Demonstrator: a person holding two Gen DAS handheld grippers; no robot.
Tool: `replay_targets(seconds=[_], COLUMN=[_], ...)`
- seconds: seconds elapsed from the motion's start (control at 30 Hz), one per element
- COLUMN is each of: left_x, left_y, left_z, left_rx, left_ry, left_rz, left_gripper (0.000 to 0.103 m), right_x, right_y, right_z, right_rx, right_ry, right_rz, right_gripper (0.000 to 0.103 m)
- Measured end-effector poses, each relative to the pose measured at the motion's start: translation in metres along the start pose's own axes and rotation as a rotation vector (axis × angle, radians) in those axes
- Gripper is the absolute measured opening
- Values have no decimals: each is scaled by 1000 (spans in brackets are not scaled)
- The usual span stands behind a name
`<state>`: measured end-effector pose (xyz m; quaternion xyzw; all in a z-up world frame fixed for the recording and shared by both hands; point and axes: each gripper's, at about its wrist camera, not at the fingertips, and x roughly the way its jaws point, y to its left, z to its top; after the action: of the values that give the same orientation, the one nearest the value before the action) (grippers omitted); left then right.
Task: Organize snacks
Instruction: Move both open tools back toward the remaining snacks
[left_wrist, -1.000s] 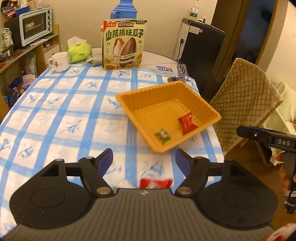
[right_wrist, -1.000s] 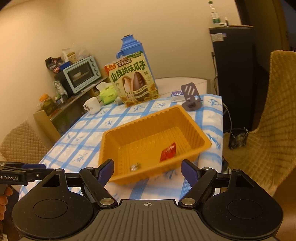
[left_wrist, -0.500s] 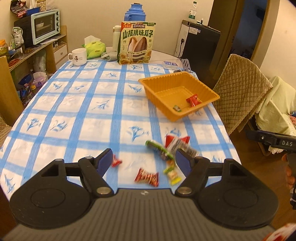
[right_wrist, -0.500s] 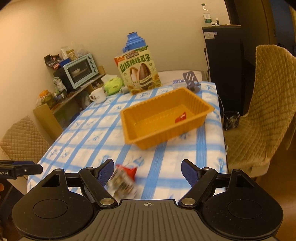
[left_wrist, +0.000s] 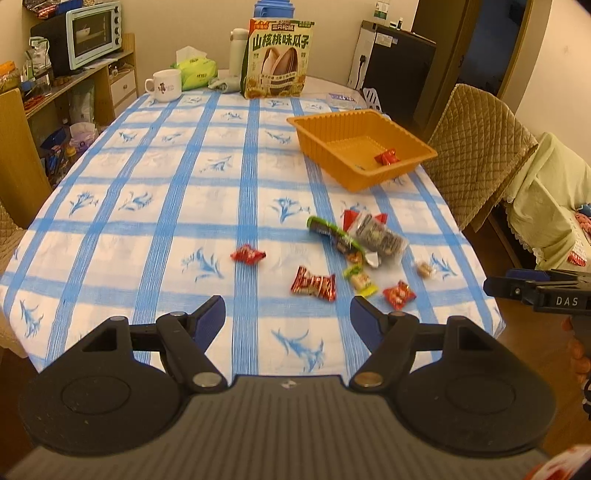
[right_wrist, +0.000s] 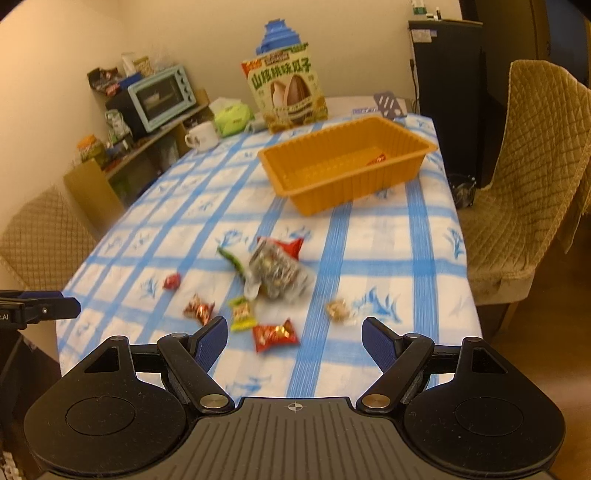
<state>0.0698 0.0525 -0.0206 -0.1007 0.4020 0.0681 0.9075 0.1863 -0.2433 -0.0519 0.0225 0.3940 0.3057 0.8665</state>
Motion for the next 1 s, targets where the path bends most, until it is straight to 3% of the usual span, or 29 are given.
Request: replay_targets(seconds=[0.47, 1.0], left_x=[23, 89], left_y=[-15, -34], left_z=[-20, -17], left_rx=[36, 114], left_ry=[43, 80], left_rz=[-8, 33], left_gripper=[67, 62], right_x=[29, 69], right_y=[13, -2], right_z=[-16, 5], right_rx=[-112, -167], right_ry=[76, 90], right_rz=[21, 48], right_gripper=[80, 79])
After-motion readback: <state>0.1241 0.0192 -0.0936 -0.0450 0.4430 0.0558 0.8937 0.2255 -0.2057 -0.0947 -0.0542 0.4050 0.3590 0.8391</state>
